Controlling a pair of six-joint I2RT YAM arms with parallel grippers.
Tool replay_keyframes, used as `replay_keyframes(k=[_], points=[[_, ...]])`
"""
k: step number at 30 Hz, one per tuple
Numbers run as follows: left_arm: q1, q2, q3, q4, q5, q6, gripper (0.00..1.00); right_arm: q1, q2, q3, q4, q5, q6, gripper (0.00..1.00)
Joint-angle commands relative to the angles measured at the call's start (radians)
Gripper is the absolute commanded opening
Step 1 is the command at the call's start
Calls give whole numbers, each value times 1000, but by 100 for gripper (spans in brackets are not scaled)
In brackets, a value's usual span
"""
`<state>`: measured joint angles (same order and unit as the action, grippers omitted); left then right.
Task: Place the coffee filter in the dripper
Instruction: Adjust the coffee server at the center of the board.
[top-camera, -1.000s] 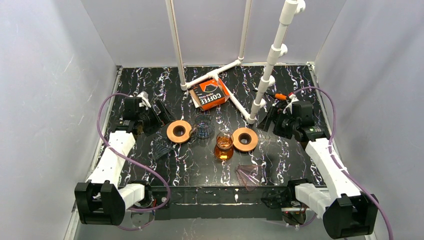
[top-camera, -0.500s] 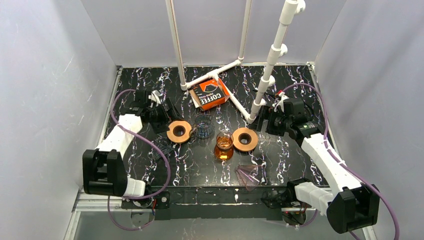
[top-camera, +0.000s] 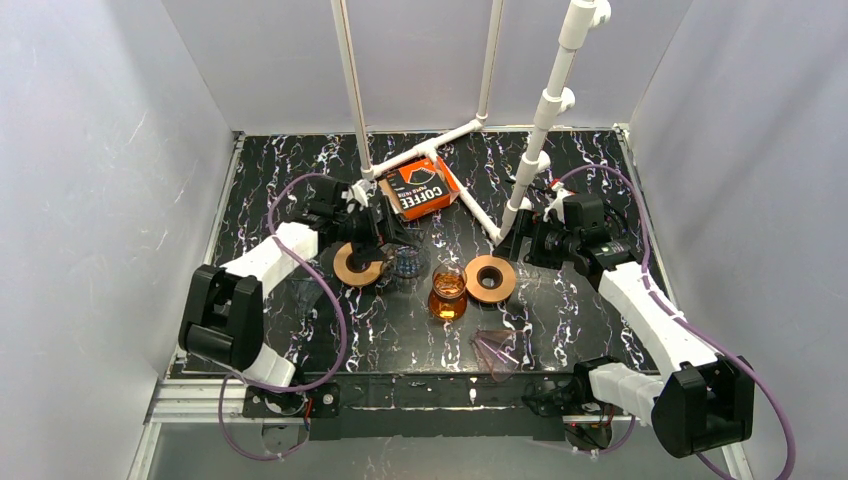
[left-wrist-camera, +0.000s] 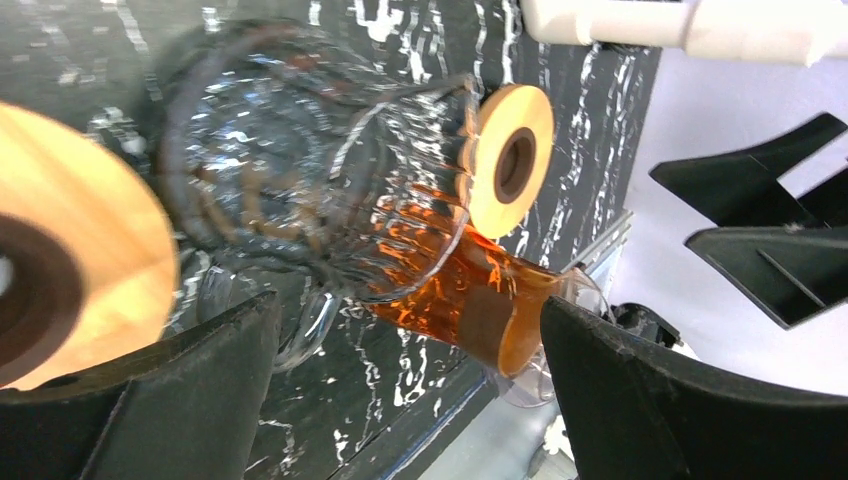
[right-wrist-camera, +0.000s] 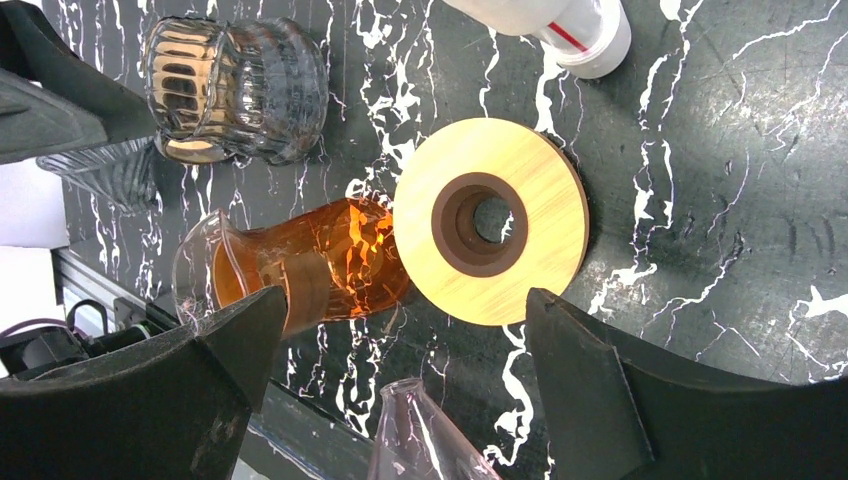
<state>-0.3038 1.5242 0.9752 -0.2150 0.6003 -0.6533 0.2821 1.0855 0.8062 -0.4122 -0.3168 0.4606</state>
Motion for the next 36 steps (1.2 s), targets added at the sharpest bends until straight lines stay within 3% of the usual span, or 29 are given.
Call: replay_keyframes(k=[1, 8, 11, 18, 23, 25, 36], points=[[-72, -22, -6, 63, 61, -43, 99, 4, -22, -14, 39, -8, -3, 98], [-128, -39, -24, 128, 114, -78, 99, 4, -16, -31, 41, 5, 1, 98], [-129, -78, -28, 60, 42, -27, 99, 5, -13, -29, 41, -1, 0, 98], [-119, -118, 132, -348, -453, 199, 99, 3, -23, -36, 40, 6, -3, 98], [-109, -114, 188, -466, -784, 229, 99, 4, -31, -34, 32, 23, -4, 98], [-89, -98, 196, -505, -856, 201, 99, 3, -33, -29, 28, 33, -4, 98], [49, 44, 136, -402, -671, 103, 99, 11, -34, -4, 24, 16, -11, 98]])
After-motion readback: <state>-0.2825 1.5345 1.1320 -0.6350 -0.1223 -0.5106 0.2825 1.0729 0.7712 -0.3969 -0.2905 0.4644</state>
